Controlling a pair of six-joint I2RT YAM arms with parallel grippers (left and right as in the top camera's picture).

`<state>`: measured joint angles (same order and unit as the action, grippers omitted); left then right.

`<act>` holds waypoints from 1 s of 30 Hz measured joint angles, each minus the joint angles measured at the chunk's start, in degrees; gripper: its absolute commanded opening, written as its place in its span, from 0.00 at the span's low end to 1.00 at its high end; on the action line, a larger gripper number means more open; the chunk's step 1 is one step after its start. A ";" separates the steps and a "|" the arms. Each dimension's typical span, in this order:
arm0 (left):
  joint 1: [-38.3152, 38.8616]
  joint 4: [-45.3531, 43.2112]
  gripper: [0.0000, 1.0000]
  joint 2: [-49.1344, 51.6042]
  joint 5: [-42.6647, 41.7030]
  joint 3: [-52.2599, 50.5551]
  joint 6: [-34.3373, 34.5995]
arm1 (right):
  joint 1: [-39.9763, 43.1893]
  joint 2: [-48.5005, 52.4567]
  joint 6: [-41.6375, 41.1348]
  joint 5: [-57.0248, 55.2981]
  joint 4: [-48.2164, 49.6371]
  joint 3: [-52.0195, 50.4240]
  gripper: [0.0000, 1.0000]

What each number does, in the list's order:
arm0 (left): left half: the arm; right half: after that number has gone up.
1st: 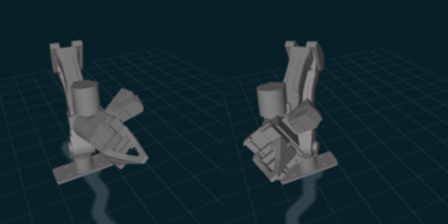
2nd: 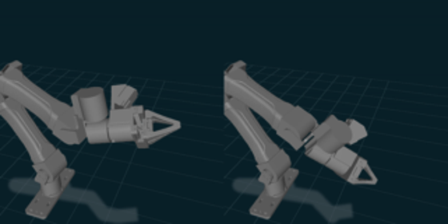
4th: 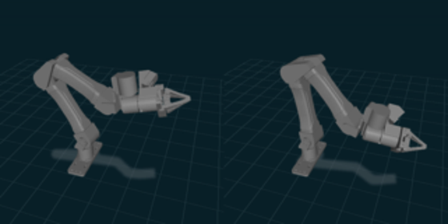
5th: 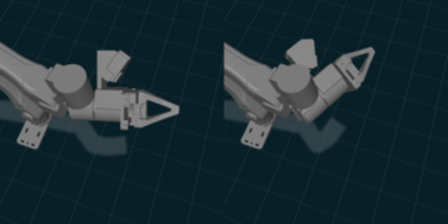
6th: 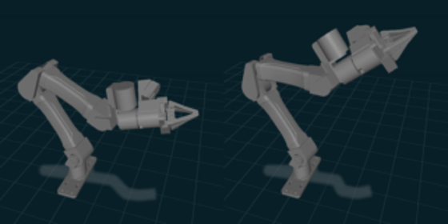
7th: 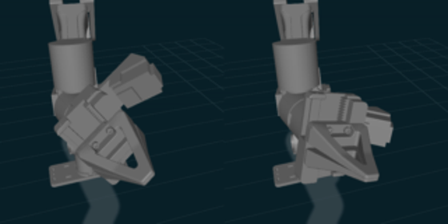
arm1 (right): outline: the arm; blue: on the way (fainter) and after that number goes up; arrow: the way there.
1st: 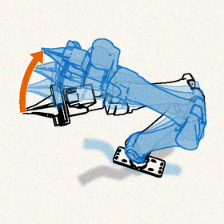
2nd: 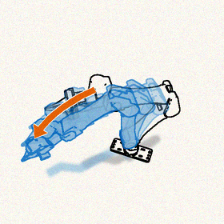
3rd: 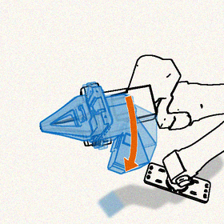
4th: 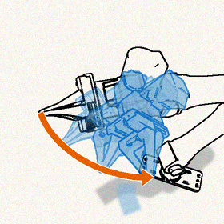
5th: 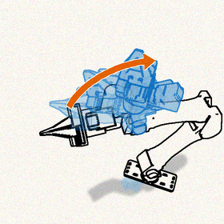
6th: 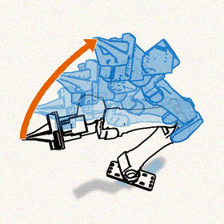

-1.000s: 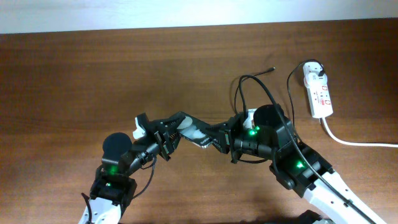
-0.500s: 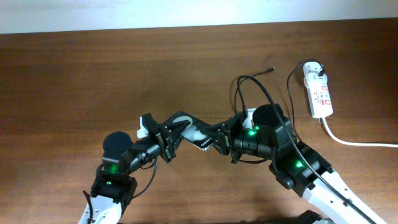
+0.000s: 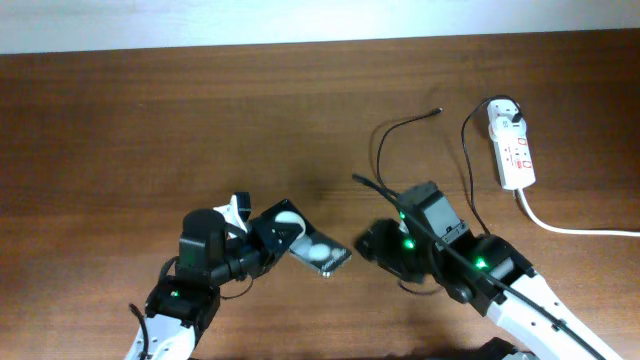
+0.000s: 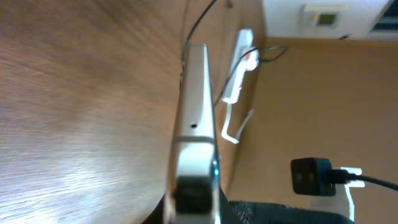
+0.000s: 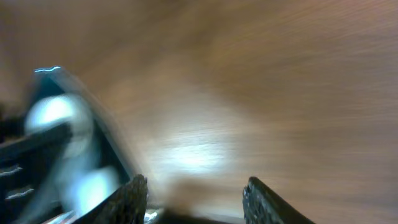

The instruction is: Plug charger to phone and switch on socket

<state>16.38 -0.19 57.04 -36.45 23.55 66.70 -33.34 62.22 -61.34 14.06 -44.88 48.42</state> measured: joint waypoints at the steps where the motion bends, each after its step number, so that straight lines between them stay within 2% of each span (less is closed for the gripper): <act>1: 0.00 2.71 0.00 0.39 0.02 0.66 -3.13 | 0.00 -0.98 1.73 -5.88 -6.56 0.09 0.55; 4: 0.07 8.22 0.00 7.15 -0.20 8.00 -11.45 | 0.00 -6.75 3.15 -13.70 -16.41 0.63 0.60; 5: 0.07 8.98 0.00 10.54 -0.48 11.37 -13.40 | 0.00 -9.60 3.32 -15.87 -19.08 1.11 0.69; 9: 0.13 8.13 0.00 22.10 -3.98 21.86 -18.93 | 0.00 -17.97 3.45 -15.43 -16.76 2.01 0.70; 10: 0.17 6.51 0.00 23.37 -5.01 23.17 -19.54 | 0.00 -18.53 3.50 -14.34 -16.04 2.23 0.82; 11: 0.17 4.24 0.00 23.50 -6.27 23.56 -19.89 | 0.00 -18.49 3.30 -13.77 -15.93 2.27 0.99; 14: 0.17 0.11 0.00 23.50 -12.13 24.72 -22.21 | 0.00 -17.49 3.52 -13.53 -15.23 2.27 0.99; 18: 0.22 9.44 0.00 23.50 -15.30 25.05 -26.01 | 0.00 -14.71 3.48 -15.04 -16.37 2.27 0.99; 24: 0.22 16.04 0.00 23.52 -16.17 25.09 -32.35 | 0.00 -2.10 3.54 -24.79 -13.70 4.79 0.99; 27: 0.22 16.28 0.00 23.52 -16.00 25.09 -33.81 | 0.90 9.88 3.58 -28.70 -13.18 15.72 0.99; 30: 0.22 16.70 0.00 23.52 -14.51 25.09 -34.40 | 6.62 21.27 6.05 -29.73 -10.84 26.36 1.00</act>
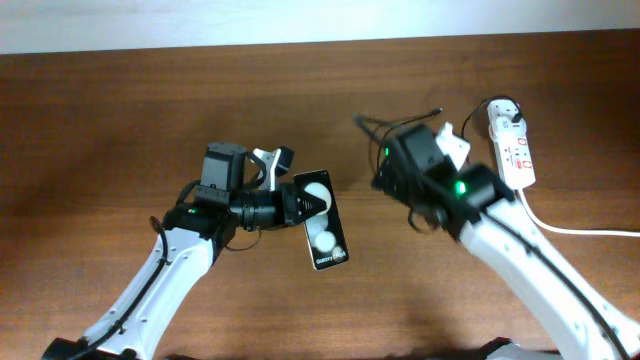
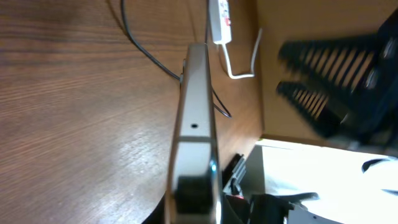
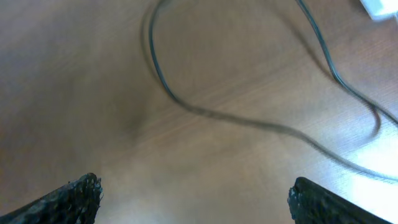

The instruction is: Plug charger to phone and switch on socket

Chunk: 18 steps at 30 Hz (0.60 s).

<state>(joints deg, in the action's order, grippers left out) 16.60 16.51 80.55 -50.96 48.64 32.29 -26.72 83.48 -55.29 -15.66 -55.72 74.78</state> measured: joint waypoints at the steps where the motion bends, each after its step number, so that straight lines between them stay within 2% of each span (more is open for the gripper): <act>1: 0.00 -0.15 0.00 0.00 0.50 0.00 0.00 | 2.03 4.44 0.92 -0.13 1.68 4.00 0.99; 3: 0.00 -0.02 0.00 0.00 2.16 0.00 0.00 | 5.95 12.90 1.95 -0.20 5.90 9.40 0.95; 7: 0.00 -0.09 0.00 0.02 3.52 0.00 0.00 | 8.55 25.09 2.67 0.20 16.20 10.73 0.92; 9: 0.00 -0.07 0.00 0.02 3.67 0.00 0.00 | 8.52 30.34 2.84 0.37 19.63 10.73 0.86; 11: 0.00 -0.02 0.00 0.02 3.85 0.00 0.00 | 8.52 34.97 2.99 0.52 20.81 10.73 0.75; 12: 0.00 -0.02 0.00 0.02 3.85 0.00 0.00 | 8.52 36.59 2.95 0.55 21.18 10.71 0.65; 13: 0.00 -0.02 0.00 0.02 3.85 0.00 0.00 | 8.52 37.27 3.04 0.57 21.38 10.71 0.59; 18: 0.00 -0.02 0.00 0.02 4.96 0.00 0.00 | 8.52 37.66 4.76 4.00 20.20 10.73 0.11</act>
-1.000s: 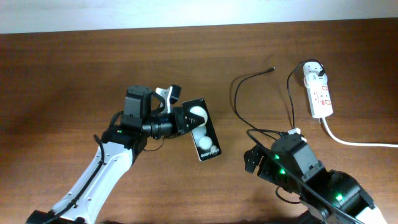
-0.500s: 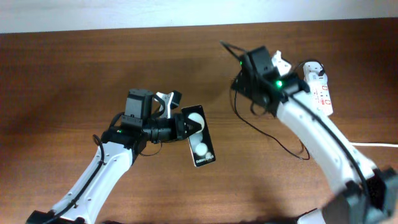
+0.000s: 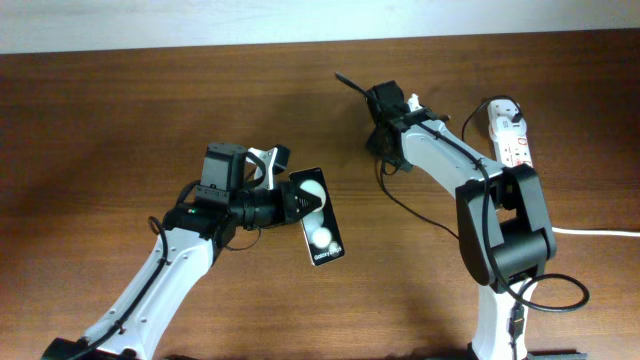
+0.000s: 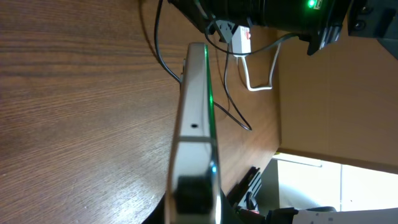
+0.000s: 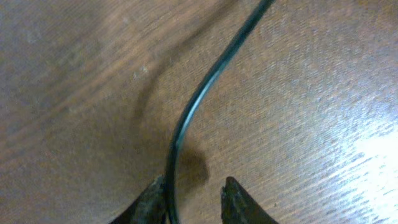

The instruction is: Plug charger to phone and switch on socket

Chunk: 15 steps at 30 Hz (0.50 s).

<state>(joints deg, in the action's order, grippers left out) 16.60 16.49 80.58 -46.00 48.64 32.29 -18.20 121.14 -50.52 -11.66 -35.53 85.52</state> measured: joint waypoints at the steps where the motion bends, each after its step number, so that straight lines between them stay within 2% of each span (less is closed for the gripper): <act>1: 0.00 0.00 0.00 0.00 0.02 0.00 0.00 | 0.00 0.00 1.36 0.68 -1.22 0.04 0.07; 6: 0.00 0.04 0.00 0.00 0.42 0.00 0.00 | 0.00 0.00 6.40 2.86 -14.32 0.46 0.04; 8: 0.00 0.07 0.00 0.00 0.39 0.00 0.00 | 0.00 0.00 11.37 7.87 -21.79 0.48 0.09; 9: 0.00 0.07 0.00 0.00 0.44 0.00 0.00 | -0.04 0.00 14.25 10.73 -24.13 0.48 0.18; 10: 0.00 0.04 0.00 0.00 0.44 0.00 0.00 | -0.26 0.00 18.12 13.90 -26.16 0.48 0.42; 12: 0.00 0.04 0.00 0.00 0.44 0.00 0.00 | -1.01 0.00 23.50 17.33 -27.26 0.48 0.79; 13: 0.00 0.04 0.00 0.00 0.44 0.00 0.00 | -1.31 0.00 25.05 17.99 -27.02 0.48 0.86; 15: 0.00 0.04 0.00 0.00 0.44 0.00 0.00 | -1.40 0.00 26.47 17.99 -25.20 0.48 0.92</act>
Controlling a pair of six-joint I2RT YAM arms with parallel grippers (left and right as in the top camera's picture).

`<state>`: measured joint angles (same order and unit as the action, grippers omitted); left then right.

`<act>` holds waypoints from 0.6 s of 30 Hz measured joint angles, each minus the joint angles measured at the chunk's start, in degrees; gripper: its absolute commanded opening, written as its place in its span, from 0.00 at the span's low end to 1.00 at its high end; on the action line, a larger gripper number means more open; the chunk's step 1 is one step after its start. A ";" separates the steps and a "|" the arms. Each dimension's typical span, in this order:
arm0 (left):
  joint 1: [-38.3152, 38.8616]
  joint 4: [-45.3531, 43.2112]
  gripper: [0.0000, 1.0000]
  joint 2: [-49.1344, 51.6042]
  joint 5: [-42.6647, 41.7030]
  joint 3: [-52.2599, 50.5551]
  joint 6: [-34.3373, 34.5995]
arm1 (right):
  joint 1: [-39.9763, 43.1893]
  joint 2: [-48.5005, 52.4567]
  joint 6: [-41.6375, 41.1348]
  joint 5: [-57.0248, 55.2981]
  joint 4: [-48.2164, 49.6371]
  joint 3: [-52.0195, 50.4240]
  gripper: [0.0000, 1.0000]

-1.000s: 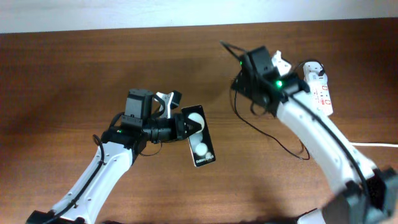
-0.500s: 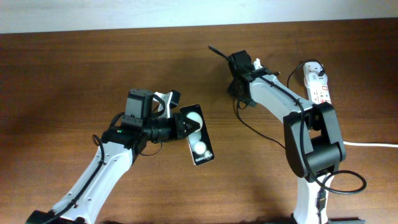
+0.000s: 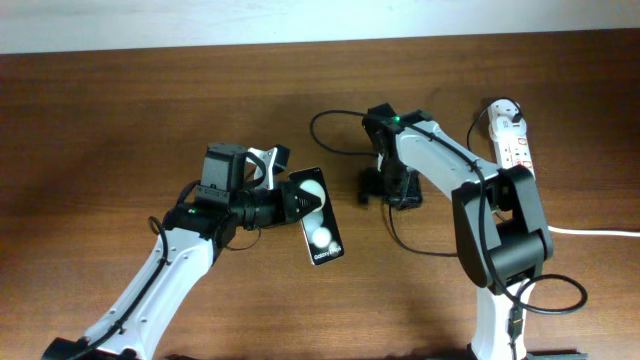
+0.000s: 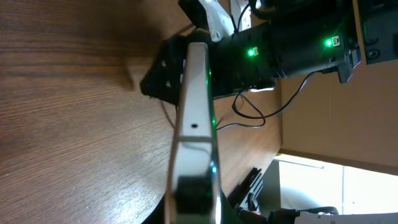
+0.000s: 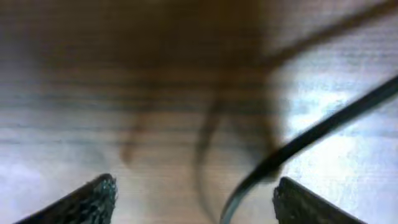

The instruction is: Plug charger to phone and switch on socket

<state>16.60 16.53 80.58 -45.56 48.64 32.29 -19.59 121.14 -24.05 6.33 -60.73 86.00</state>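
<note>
A black phone (image 3: 322,232) with white round marks is held off the table, my left gripper (image 3: 296,205) shut on its upper end. In the left wrist view the phone (image 4: 194,112) shows edge-on, clamped at the left gripper (image 4: 194,194). The black charger cable (image 3: 335,114) loops across the table's middle and runs under my right gripper (image 3: 388,192). That gripper points down and is open. In the right wrist view the blurred cable (image 5: 298,146) lies between the wide-spread fingers of the right gripper (image 5: 199,205). A white socket strip (image 3: 512,150) lies at the far right.
A white mains lead (image 3: 570,228) runs off the right edge from the strip. More black cable (image 3: 420,247) curls on the wood toward the front of my right arm. The table's back edge (image 3: 300,42) meets a pale wall.
My right gripper has moved from the back of the table toward the front and its fingers are now wide apart. The cable now loops to the left. The left gripper and phone are unchanged.
At first both grippers were low at the front, the left holding the phone and the right open beside it. Then the phone was held higher and the right gripper was open over the cable. Later its fingers were close around the cable near the back; now it is open mid-table.
</note>
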 measured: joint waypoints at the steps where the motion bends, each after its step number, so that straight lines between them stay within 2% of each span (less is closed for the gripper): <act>1: 0.00 0.00 0.00 0.00 0.00 0.00 0.00 | 0.00 0.00 0.17 -1.29 1.36 0.00 0.96; 2: 0.00 0.00 0.00 0.00 0.00 0.00 0.00 | 0.00 0.00 -1.36 -3.37 2.01 0.00 1.00; 5: 0.00 0.15 0.00 0.00 0.00 0.00 0.00 | -0.02 -0.09 -10.49 -12.50 4.74 0.11 0.99; 8: 0.00 0.66 0.00 0.00 0.02 0.00 0.00 | 0.13 -0.09 -14.64 -16.83 10.40 0.11 0.99; 11: 0.00 1.03 0.00 0.00 0.02 0.00 0.00 | 2.51 -0.09 -18.27 -18.36 11.26 0.11 0.98; 13: 0.00 1.05 0.00 0.00 0.02 0.00 0.00 | 6.60 -0.09 -19.45 -18.32 11.63 0.11 0.84; 16: 0.00 1.31 0.00 0.00 0.00 0.00 0.00 | 10.47 0.15 -19.96 -17.35 12.68 0.09 0.72; 18: 0.00 1.36 0.00 0.00 0.00 0.00 0.00 | 10.82 0.57 -20.26 -16.24 13.44 0.11 0.54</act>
<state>16.60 17.89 80.58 -45.56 48.64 32.29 -8.78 121.71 -44.31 -9.91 -47.29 86.11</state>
